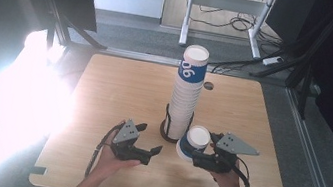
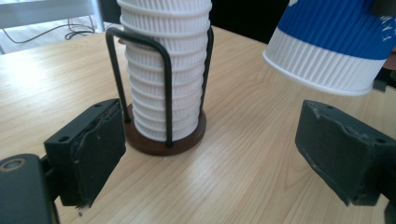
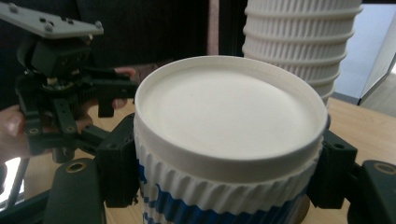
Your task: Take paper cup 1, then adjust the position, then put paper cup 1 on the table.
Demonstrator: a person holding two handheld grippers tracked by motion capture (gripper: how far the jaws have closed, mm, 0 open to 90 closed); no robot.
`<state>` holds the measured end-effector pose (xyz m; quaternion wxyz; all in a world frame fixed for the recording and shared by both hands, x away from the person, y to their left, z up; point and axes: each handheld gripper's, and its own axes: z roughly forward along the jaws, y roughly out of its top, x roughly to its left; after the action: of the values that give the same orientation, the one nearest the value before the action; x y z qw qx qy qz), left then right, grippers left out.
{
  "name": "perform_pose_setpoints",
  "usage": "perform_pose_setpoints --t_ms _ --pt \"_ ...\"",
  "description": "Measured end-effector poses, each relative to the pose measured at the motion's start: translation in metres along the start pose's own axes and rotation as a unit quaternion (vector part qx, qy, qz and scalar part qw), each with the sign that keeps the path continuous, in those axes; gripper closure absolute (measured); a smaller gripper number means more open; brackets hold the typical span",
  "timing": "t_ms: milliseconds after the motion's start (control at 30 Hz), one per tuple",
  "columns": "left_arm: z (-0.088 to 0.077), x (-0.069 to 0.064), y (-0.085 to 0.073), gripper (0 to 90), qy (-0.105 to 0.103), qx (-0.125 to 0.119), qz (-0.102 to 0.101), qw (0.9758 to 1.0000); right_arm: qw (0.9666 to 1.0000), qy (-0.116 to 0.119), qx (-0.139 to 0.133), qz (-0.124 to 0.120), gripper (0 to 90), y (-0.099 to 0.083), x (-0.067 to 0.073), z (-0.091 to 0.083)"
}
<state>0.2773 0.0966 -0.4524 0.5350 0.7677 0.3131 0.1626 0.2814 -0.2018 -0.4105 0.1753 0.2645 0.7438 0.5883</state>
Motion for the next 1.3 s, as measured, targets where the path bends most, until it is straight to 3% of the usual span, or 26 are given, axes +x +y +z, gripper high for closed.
perform_pose_setpoints --t_ms 67,433,567,733,1300 --pt "-0.003 0.000 -0.002 8.8 -0.006 -0.003 -0.006 1.0000 1.0000 -0.003 0.005 -0.003 27.1 -0.002 0.001 0.002" --pt "-0.010 -0.003 -0.010 8.6 -0.009 0.006 0.004 0.9999 0.9999 0.000 0.015 -0.006 26.9 -0.010 0.007 0.011" --pt "-0.005 -0.007 -0.010 7.2 -0.019 0.010 0.003 0.9998 0.9999 0.000 0.016 -0.003 26.9 -0.013 0.008 0.015" --pt "0.008 -0.021 -0.010 5.7 -0.040 0.026 0.018 0.9987 0.9999 0.006 0.016 -0.003 26.9 -0.015 0.014 0.022" --pt "0.017 -0.032 -0.007 5.3 -0.050 0.029 0.030 0.9979 0.9998 0.011 0.010 -0.012 26.8 -0.013 0.025 0.024"
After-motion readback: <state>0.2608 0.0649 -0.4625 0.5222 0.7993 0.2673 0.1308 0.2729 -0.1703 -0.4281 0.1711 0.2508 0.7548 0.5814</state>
